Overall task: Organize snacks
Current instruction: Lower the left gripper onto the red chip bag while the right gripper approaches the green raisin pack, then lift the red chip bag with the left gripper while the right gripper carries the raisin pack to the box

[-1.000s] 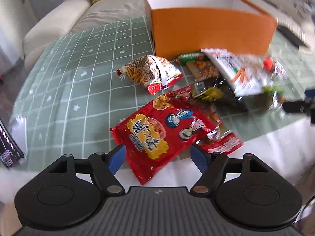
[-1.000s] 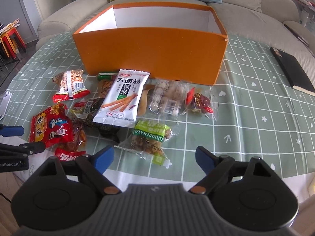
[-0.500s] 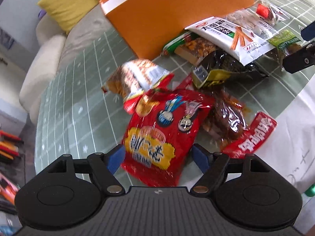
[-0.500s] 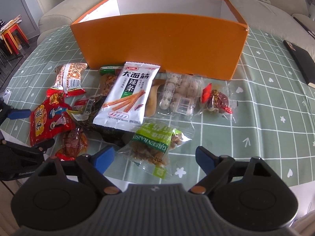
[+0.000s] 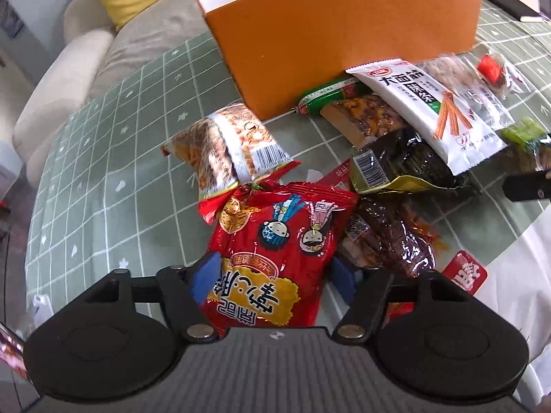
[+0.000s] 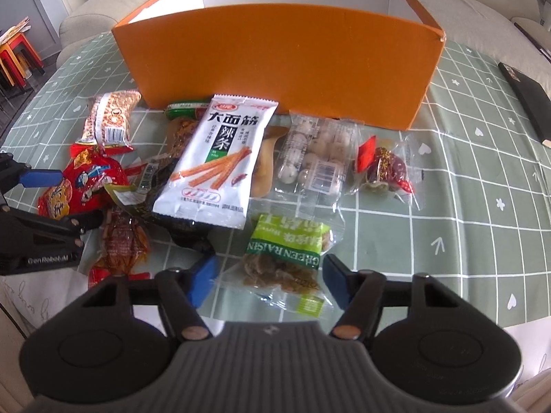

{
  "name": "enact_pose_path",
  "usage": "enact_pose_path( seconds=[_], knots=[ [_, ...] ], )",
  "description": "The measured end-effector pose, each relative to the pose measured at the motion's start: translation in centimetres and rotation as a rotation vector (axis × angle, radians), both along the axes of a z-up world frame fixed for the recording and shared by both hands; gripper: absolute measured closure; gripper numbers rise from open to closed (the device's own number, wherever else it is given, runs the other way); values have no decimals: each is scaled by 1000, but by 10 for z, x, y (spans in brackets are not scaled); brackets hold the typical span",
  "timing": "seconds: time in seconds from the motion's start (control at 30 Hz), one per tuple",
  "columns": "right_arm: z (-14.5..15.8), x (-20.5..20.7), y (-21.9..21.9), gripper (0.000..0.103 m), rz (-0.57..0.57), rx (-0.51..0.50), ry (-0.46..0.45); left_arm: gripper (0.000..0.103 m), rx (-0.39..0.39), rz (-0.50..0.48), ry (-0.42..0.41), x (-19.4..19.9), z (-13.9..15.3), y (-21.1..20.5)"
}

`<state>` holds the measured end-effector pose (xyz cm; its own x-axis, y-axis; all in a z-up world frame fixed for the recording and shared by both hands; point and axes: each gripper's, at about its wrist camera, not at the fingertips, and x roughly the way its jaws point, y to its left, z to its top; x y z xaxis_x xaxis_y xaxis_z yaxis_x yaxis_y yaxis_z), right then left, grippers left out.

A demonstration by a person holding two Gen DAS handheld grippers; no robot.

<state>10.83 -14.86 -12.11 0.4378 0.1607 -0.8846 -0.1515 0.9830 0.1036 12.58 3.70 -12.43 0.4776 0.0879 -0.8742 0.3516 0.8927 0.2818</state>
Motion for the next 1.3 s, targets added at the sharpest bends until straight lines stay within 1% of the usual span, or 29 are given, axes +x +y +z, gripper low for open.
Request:
enact_pose_path(
  seconds=[0.07, 0.17, 0.2, 0.23, 0.27, 0.3, 0.33, 0.4, 0.47, 0.53, 0.7, 0.83, 0.93, 1.13, 1.3],
  knots=[
    [0, -3, 1, 42, 12, -7, -10, 31, 13, 10, 6, -1, 1, -2],
    [2, -7, 3, 43, 34, -29, -33, 34, -30, 37, 16, -7, 7, -1],
    [3, -8, 2, 44, 35, -29, -34, 44, -52, 52, 20, -8, 9, 0],
    [3, -9, 1, 44, 33, -27, -33, 45, -72, 67, 13, -10, 12, 1],
    [3, -10, 1, 44, 31, -22, -32, 56, -79, 78, 6, -12, 15, 1],
    [3, -10, 0, 44, 30, -19, -32, 59, -79, 82, -6, -13, 18, 0],
    [3, -11, 0, 44, 29, -20, -31, 60, -76, 85, -10, -14, 21, -1],
    [3, -12, 0, 44, 31, -22, -31, 67, -84, 89, -23, -17, 26, -2],
    [4, -13, -1, 44, 32, -19, -34, 76, -84, 90, -42, -20, 32, -3],
    [5, -14, -1, 44, 32, -15, -37, 78, -76, 94, -56, -22, 37, -5],
    [8, -17, -4, 44, 31, -8, -52, 80, -137, 113, -67, -26, 51, -2],
    [12, -20, -5, 44, 31, -3, -62, 80, -223, 139, -62, -29, 64, 1],
    [17, -22, -6, 45, 35, 0, -76, 80, -264, 163, -68, -29, 73, 2],
    [38, -29, -9, 47, 52, 11, -122, 80, -311, 187, -107, -30, 94, 1],
    [61, -31, -12, 48, 73, 22, -171, 81, -344, 186, -135, -26, 110, -3]
  ],
)
